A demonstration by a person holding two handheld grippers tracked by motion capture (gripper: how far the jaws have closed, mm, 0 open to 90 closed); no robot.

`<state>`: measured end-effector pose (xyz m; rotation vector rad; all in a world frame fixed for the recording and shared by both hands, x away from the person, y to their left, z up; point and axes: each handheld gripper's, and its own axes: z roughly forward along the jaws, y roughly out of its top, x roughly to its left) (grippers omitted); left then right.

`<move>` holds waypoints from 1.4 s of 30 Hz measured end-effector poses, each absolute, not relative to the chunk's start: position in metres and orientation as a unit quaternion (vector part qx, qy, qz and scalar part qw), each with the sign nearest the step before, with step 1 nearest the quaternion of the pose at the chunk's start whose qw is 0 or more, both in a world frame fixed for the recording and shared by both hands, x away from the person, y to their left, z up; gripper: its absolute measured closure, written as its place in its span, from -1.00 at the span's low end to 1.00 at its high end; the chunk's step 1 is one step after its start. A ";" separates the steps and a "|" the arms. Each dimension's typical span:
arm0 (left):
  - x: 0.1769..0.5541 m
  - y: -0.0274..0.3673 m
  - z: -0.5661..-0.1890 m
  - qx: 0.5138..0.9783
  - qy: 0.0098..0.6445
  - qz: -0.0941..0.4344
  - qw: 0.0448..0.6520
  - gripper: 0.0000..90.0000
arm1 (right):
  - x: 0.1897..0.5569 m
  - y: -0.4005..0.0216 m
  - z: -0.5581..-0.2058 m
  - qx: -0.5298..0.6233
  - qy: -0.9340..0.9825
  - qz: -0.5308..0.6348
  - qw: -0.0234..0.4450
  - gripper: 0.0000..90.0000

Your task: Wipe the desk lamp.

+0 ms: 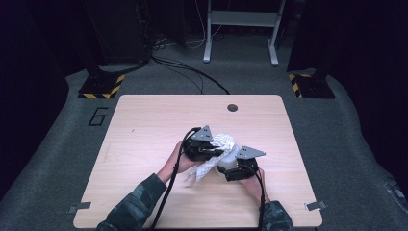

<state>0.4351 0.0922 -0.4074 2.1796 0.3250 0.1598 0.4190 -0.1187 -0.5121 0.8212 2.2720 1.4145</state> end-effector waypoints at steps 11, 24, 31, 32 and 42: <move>0.440 0.073 -0.410 0.880 0.132 0.040 0.455 0.87 | 0.418 -0.118 -0.512 0.292 0.799 0.498 0.169 -0.82; 0.452 0.073 -0.410 0.878 0.149 0.049 0.453 0.87 | 0.419 -0.118 -0.513 0.287 0.799 0.500 0.173 -0.82; 0.452 0.079 -0.410 0.875 0.157 0.054 0.455 0.87 | 0.419 -0.117 -0.512 0.287 0.800 0.499 0.171 -0.82; 0.452 0.079 -0.410 0.875 0.157 0.054 0.455 0.87 | 0.419 -0.117 -0.512 0.287 0.800 0.499 0.171 -0.82; 0.444 0.094 -0.408 0.879 0.157 0.052 0.448 0.87 | 0.419 -0.117 -0.513 0.286 0.800 0.500 0.171 -0.82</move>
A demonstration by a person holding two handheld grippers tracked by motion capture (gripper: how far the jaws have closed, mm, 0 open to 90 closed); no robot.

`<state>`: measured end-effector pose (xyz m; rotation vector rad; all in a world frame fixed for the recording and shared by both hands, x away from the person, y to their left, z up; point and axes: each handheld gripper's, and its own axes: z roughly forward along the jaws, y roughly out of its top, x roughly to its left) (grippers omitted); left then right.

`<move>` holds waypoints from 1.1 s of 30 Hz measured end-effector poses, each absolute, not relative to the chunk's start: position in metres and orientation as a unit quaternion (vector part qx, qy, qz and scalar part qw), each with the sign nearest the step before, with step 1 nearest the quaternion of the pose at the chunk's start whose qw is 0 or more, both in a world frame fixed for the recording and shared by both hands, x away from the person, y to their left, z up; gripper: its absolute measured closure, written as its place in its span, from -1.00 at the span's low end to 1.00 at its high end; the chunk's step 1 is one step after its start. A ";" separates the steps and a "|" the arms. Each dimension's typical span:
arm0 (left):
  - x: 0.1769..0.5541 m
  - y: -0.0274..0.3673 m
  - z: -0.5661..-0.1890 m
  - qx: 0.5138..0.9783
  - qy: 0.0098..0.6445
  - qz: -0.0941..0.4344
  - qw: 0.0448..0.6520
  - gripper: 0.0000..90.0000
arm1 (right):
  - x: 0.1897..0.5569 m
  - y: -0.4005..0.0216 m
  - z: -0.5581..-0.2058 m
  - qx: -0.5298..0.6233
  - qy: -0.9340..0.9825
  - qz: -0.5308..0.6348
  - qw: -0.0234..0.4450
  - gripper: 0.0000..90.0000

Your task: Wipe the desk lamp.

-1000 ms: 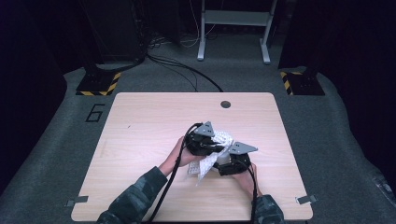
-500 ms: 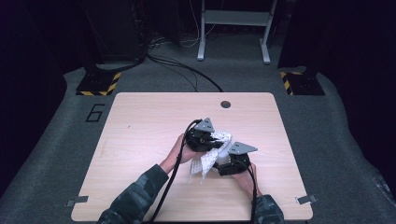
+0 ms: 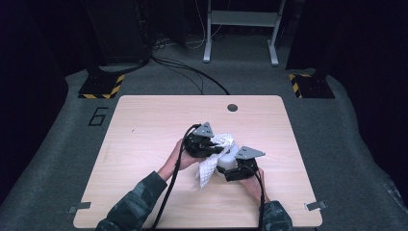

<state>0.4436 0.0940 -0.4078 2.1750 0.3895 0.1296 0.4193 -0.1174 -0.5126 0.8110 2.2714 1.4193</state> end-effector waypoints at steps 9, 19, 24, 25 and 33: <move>0.434 0.085 -0.409 0.879 0.145 0.042 0.452 0.87 | 0.419 -0.117 -0.513 0.285 0.800 0.500 0.171 -0.82; 0.440 0.074 -0.409 0.879 0.145 0.031 0.454 0.87 | 0.419 -0.117 -0.513 0.288 0.799 0.500 0.170 -0.82; 0.447 0.072 -0.410 0.877 0.153 0.035 0.453 0.87 | 0.419 -0.117 -0.513 0.286 0.800 0.499 0.170 -0.82; 0.449 0.072 -0.410 0.877 0.153 0.039 0.454 0.87 | 0.419 -0.117 -0.513 0.286 0.800 0.499 0.171 -0.82; 0.451 0.078 -0.408 0.877 0.164 0.061 0.448 0.87 | 0.419 -0.117 -0.513 0.285 0.800 0.500 0.171 -0.82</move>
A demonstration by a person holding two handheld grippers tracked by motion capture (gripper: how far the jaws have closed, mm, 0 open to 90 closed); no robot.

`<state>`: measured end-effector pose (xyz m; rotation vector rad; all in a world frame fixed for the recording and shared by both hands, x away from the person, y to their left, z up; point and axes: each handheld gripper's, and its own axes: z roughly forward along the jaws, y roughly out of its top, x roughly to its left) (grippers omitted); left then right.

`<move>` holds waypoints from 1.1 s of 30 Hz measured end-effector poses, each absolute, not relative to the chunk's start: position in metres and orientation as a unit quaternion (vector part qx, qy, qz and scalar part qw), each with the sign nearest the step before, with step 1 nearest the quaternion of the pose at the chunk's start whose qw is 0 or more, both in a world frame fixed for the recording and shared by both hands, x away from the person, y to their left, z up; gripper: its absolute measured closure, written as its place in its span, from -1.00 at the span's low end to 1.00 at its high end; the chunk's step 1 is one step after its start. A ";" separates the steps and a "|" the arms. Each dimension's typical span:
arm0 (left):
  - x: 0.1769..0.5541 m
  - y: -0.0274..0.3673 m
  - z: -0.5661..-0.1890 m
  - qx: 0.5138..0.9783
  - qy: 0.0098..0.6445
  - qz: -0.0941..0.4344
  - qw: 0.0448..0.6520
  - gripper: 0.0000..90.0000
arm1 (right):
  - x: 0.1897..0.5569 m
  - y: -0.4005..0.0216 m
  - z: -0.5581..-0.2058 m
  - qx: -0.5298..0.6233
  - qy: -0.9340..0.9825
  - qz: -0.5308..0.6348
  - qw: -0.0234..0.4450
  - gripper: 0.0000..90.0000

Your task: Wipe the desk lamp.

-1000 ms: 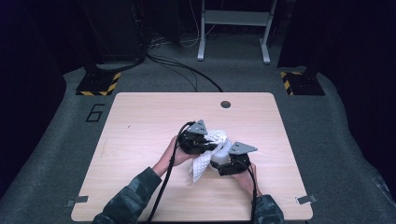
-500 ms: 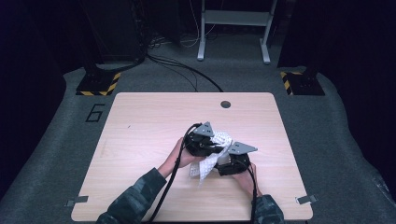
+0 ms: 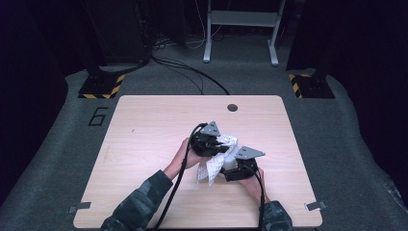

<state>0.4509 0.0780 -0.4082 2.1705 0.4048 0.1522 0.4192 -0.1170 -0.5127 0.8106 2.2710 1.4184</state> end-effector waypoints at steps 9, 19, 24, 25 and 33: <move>0.446 0.093 -0.406 0.881 0.166 0.065 0.438 0.88 | 0.419 -0.117 -0.513 0.285 0.800 0.500 0.171 -0.82; 0.430 0.089 -0.405 0.890 0.138 0.045 0.432 0.88 | 0.419 -0.117 -0.513 0.285 0.800 0.500 0.171 -0.82; 0.427 0.080 -0.406 0.890 0.131 0.039 0.435 0.87 | 0.419 -0.117 -0.513 0.284 0.800 0.500 0.171 -0.82; 0.427 0.078 -0.405 0.891 0.126 0.031 0.436 0.87 | 0.419 -0.117 -0.513 0.284 0.800 0.500 0.170 -0.82; 0.433 0.065 -0.408 0.881 0.138 0.021 0.452 0.88 | 0.420 -0.117 -0.513 0.285 0.800 0.500 0.171 -0.82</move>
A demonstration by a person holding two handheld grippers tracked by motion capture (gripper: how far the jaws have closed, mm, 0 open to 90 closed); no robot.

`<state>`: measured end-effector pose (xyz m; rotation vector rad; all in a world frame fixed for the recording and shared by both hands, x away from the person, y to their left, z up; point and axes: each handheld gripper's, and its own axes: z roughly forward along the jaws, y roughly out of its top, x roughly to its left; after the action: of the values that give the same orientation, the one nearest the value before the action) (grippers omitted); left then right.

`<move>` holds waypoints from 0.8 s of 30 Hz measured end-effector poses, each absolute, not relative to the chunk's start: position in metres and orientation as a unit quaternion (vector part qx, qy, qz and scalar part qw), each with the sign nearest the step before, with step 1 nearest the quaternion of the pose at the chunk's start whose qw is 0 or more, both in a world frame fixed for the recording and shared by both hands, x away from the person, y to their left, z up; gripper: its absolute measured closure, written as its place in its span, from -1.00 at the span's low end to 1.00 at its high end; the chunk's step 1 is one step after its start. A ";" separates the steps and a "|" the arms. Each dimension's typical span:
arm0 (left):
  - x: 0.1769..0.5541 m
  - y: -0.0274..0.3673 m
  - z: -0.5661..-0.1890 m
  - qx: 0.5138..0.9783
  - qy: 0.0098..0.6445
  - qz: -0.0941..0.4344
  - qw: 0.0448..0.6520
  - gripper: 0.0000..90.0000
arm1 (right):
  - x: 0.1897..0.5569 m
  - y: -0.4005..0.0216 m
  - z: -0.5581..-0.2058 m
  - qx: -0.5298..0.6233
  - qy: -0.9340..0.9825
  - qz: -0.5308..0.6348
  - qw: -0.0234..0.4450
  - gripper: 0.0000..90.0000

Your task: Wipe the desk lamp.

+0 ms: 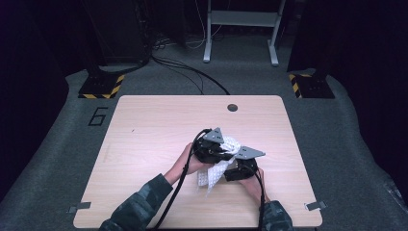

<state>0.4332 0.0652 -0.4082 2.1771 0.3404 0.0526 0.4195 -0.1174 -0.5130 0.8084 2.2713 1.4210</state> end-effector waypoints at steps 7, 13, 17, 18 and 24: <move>0.442 0.075 -0.410 0.874 0.156 0.037 0.458 0.88 | 0.419 -0.117 -0.513 0.285 0.799 0.501 0.172 -0.82; 0.440 0.091 -0.411 0.867 0.172 0.050 0.465 0.88 | 0.419 -0.117 -0.513 0.282 0.800 0.501 0.172 -0.82; 0.440 0.100 -0.413 0.861 0.183 0.053 0.471 0.88 | 0.419 -0.117 -0.513 0.284 0.799 0.501 0.172 -0.82; 0.440 0.103 -0.413 0.861 0.184 0.056 0.471 0.88 | 0.419 -0.117 -0.513 0.283 0.800 0.501 0.172 -0.82; 0.439 0.112 -0.416 0.858 0.194 0.058 0.473 0.88 | 0.419 -0.117 -0.513 0.284 0.799 0.501 0.171 -0.82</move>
<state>0.4393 0.1123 -0.4159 2.0991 0.4744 0.1421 0.4193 -0.1168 -0.5132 0.8049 2.2695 1.4231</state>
